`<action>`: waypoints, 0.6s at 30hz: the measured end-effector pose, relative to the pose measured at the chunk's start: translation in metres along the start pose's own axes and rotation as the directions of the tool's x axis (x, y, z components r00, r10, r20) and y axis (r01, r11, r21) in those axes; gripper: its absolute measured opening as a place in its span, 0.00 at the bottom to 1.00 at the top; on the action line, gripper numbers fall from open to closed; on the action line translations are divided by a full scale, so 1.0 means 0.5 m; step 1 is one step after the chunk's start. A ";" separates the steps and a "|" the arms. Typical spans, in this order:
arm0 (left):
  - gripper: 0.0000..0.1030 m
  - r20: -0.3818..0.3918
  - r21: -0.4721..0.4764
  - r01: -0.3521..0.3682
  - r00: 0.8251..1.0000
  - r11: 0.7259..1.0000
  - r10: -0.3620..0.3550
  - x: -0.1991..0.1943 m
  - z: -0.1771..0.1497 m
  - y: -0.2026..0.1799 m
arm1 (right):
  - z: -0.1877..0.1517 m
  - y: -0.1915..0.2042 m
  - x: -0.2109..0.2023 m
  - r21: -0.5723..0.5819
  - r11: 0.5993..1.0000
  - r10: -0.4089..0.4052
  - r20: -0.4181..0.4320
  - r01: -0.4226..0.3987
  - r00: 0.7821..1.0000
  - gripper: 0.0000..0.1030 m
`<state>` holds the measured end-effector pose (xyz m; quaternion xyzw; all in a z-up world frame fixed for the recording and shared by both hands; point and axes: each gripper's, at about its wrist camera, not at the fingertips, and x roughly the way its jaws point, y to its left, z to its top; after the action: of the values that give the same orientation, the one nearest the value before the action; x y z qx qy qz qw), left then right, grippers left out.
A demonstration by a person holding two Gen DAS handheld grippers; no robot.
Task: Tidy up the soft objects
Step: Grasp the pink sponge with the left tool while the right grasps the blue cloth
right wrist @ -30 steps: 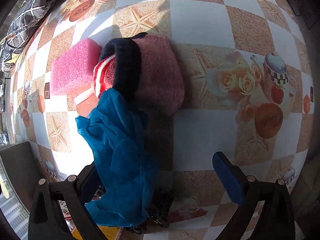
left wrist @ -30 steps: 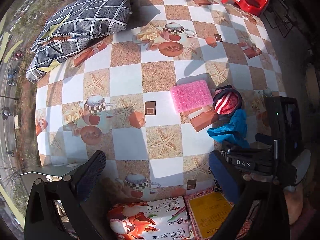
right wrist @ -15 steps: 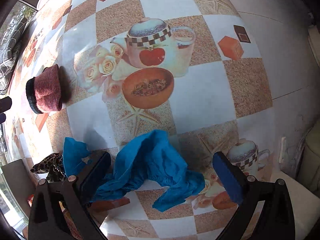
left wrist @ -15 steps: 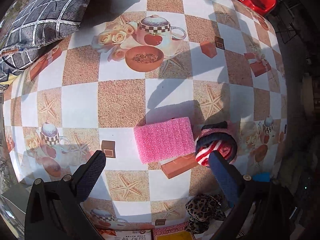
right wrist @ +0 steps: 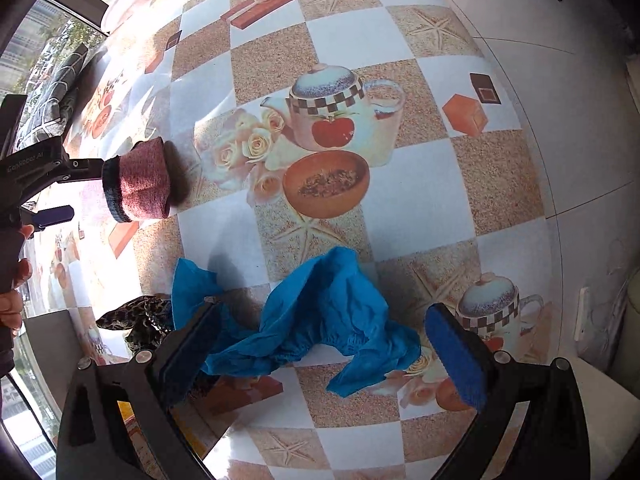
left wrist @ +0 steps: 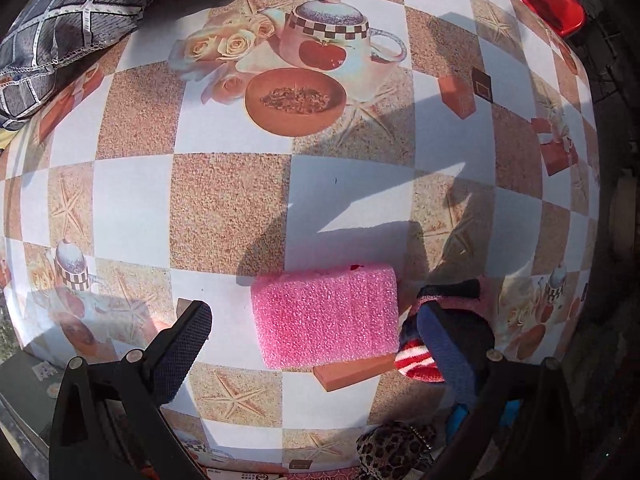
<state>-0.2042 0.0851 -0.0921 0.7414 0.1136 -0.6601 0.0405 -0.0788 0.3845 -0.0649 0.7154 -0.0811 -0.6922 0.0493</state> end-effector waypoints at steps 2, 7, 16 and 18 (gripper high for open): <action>1.00 -0.009 -0.007 -0.010 1.000 1.000 0.010 0.013 0.001 0.000 | 0.016 0.030 0.002 -0.015 1.000 0.005 -0.003 -0.005 1.000 0.99; 1.00 -0.029 -0.026 -0.013 1.000 1.000 0.012 0.039 0.003 -0.002 | 0.012 0.074 0.035 -0.063 0.998 -0.001 -0.030 -0.001 1.000 0.99; 1.00 -0.027 0.005 -0.081 0.996 0.997 0.081 0.066 -0.001 -0.028 | 0.007 0.135 0.083 -0.160 0.982 -0.111 -0.051 0.101 0.993 0.99; 1.00 -0.029 0.002 -0.082 0.996 0.997 0.082 0.068 0.002 -0.035 | 0.005 0.154 0.089 -0.160 0.983 -0.100 -0.044 0.092 0.994 0.99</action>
<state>-0.2058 0.1060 -0.1242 0.7551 0.0834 -0.6470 0.0654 -0.0839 0.3010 -0.0944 0.7301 0.0100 -0.6792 0.0745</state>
